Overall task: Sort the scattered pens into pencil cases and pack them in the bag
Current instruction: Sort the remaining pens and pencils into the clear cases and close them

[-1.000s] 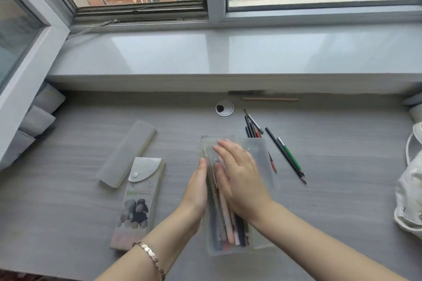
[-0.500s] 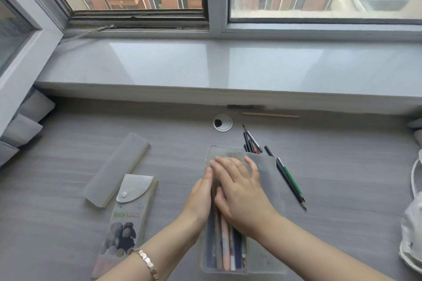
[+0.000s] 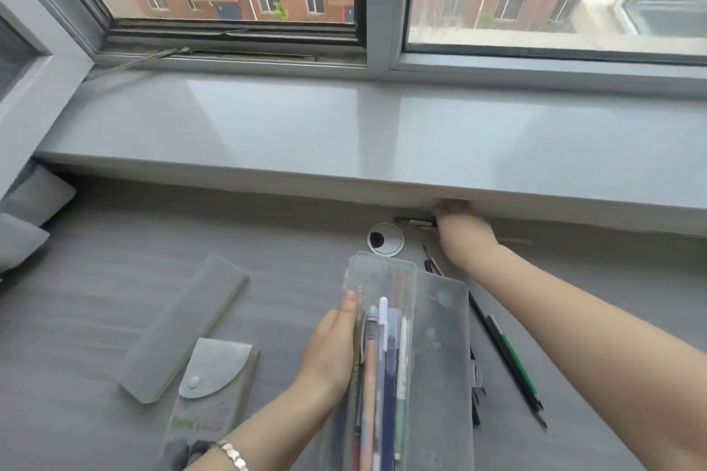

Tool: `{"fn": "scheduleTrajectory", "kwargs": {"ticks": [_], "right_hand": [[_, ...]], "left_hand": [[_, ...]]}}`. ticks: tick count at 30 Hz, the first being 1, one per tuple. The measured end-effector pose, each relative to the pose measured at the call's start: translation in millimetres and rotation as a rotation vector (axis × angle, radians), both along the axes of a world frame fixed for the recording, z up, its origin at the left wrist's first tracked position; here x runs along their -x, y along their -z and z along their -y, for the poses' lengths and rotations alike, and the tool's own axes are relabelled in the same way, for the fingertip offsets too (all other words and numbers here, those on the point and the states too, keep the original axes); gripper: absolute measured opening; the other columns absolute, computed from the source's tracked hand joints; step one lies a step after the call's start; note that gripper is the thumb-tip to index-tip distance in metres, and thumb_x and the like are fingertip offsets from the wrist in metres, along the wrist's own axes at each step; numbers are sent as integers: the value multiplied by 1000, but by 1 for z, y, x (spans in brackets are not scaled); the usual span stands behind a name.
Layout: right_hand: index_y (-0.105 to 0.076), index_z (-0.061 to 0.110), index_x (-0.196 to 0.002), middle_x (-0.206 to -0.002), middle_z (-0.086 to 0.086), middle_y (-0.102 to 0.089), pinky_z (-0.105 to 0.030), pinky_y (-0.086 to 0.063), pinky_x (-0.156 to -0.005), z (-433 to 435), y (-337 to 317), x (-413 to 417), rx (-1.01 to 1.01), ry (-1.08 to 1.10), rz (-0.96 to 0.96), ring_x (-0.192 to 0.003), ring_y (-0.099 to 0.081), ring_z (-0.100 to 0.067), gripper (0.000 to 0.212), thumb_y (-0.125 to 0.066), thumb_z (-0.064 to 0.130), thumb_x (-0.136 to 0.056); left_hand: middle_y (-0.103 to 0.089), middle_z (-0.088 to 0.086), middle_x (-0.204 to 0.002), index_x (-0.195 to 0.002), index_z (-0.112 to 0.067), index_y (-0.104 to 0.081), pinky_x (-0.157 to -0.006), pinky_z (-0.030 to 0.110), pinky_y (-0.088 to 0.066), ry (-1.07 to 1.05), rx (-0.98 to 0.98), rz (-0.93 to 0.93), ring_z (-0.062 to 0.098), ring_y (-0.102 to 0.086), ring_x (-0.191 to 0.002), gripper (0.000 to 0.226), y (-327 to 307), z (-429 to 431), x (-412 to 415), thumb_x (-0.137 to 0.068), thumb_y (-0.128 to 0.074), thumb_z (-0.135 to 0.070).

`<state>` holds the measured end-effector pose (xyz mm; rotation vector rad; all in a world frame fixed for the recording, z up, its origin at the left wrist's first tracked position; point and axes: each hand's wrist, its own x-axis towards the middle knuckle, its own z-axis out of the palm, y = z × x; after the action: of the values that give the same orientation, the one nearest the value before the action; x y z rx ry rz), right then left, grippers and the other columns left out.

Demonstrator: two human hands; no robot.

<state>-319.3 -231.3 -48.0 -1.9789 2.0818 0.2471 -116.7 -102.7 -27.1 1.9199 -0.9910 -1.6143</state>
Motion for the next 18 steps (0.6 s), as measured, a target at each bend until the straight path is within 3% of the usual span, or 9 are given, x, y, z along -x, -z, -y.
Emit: {"fn": "scheduleTrajectory", "kwargs": {"ticks": [2, 5, 7, 10, 13, 16, 18], "right_hand": [[-38, 2, -129, -133, -17, -40, -40, -43, -90, -5, 5, -5, -48, 19, -3, -122, -39, -33, 38, -44, 10, -92], [-43, 2, -121, -124, -16, -48, -37, -45, -85, -22, 3, -2, -129, 43, -26, -114, -50, -32, 38, -49, 25, -92], [-45, 3, -114, -119, -16, -53, -34, -43, -78, -39, -3, 4, -169, 44, -32, -108, -54, -32, 33, -49, 25, -91], [-41, 10, -92, -110, -18, -58, -32, -34, -68, -65, -15, 11, -193, 21, 70, -98, -57, -33, 19, -45, 29, -94], [-32, 16, -74, -99, -17, -62, -31, -31, -63, -104, -22, 2, -135, 107, 197, -80, -52, -32, 31, -41, 35, -96], [-31, 16, -64, -95, -19, -64, -30, -29, -60, -151, -14, -13, -178, 199, 327, -86, -57, -33, 34, -42, 28, -95], [-29, 21, -60, -77, -9, -61, -32, -26, -53, -175, -15, -19, -197, 228, 427, -76, -55, -29, 38, -42, 28, -95]], "left_hand": [[-64, -4, -118, -112, -21, -65, -104, 34, -38, -37, 5, -33, 14, -56, -114, 53, 0, 0, -5, -92, -29, -56], [-67, -6, -105, -106, -18, -65, -80, 18, -42, -80, 29, -88, 8, -59, -101, 46, -4, -6, -10, -97, -29, -45], [-65, -10, -98, -104, -20, -63, -72, 11, -39, -94, 40, -95, 5, -57, -95, 40, -7, -13, -12, -98, -29, -42], [-66, -6, -101, -100, -21, -64, -72, 14, -40, -102, 26, -94, 5, -57, -93, 40, -7, -24, -16, -97, -30, -43], [-67, -7, -100, -94, -24, -64, -74, 18, -41, -118, 27, -110, 3, -58, -91, 40, -14, -34, -19, -98, -29, -42], [-68, -2, -108, -106, -19, -66, -88, 25, -40, -126, 29, -109, 12, -60, -104, 47, -17, -43, -23, -98, -28, -44], [-68, -1, -113, -114, -16, -65, -96, 28, -42, -129, 27, -96, 13, -59, -110, 52, -18, -50, -25, -97, -27, -48]]}}
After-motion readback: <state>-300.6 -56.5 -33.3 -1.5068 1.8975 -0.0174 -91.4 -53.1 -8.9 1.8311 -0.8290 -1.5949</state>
